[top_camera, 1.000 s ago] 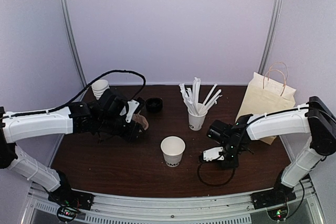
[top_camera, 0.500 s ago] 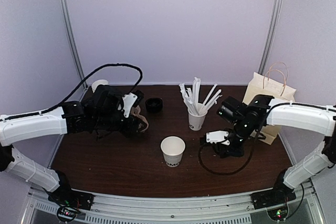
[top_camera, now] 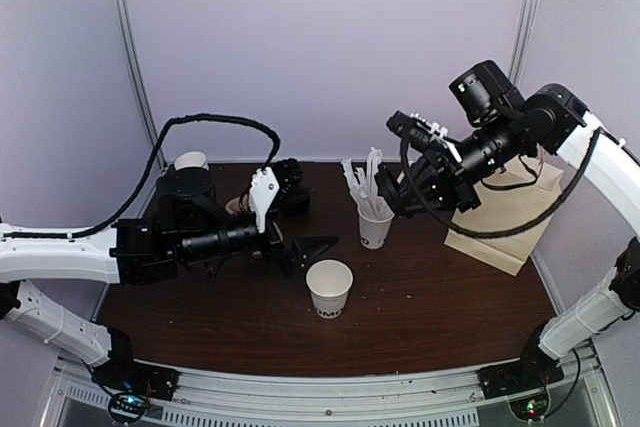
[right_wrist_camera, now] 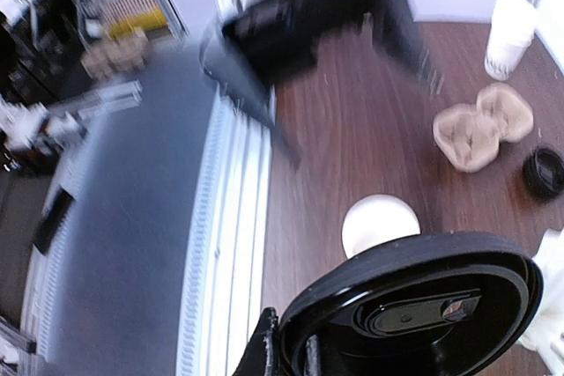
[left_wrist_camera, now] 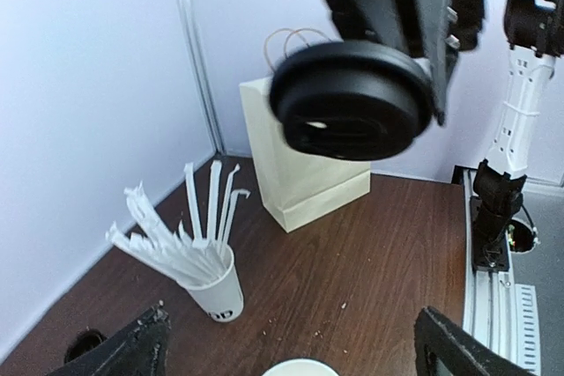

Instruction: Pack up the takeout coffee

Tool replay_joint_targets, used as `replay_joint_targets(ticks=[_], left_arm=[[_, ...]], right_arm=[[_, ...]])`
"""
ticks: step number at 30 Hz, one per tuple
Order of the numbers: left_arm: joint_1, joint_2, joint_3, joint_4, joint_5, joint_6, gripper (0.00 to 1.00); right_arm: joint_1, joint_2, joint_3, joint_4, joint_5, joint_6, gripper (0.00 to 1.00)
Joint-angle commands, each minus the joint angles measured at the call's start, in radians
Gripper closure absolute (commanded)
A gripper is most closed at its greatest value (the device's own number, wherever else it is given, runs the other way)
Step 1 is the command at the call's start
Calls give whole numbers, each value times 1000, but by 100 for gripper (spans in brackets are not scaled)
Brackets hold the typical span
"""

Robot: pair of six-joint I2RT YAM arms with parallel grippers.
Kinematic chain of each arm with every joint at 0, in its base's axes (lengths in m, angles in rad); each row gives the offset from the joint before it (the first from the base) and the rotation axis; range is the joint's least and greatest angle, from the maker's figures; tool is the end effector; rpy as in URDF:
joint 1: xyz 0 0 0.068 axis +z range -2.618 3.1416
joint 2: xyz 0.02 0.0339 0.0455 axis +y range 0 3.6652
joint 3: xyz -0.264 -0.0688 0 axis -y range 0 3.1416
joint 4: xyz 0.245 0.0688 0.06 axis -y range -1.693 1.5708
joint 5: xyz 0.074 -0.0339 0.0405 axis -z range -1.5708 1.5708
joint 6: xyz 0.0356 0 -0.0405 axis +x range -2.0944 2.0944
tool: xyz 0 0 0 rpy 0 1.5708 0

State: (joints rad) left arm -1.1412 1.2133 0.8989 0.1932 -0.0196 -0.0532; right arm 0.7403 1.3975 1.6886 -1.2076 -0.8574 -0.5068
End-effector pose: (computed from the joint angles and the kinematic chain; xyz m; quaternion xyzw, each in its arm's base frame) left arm 0.1206 -0.2615 0.3289 0.3819 0.6439 -0.3667 0.5523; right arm 0.1673 0.1893 0.4241 -0.6114 0.6212 0.4250 0.2444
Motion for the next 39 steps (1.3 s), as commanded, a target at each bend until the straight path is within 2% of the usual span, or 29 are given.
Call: replay_joint_targets(ticks=[1, 6, 12, 16, 23, 39], left_arm=[[-88, 33, 42, 186, -40, 286, 2], [-192, 61, 59, 224, -148, 617, 2], [-198, 107, 117, 221, -149, 786, 2], [-198, 145, 129, 307, -206, 838, 2], [-196, 184, 151, 341, -231, 886, 3], [-154, 198, 156, 384, -225, 871, 8]], right_arm=[[-67, 86, 116, 26, -354, 163, 89], [-100, 110, 85, 112, -471, 270, 87], [-105, 102, 8, 256, -535, 414, 87], [-105, 102, -18, 306, -561, 461, 87], [-109, 106, -39, 384, -599, 550, 87], [-111, 80, -100, 470, -630, 628, 86]])
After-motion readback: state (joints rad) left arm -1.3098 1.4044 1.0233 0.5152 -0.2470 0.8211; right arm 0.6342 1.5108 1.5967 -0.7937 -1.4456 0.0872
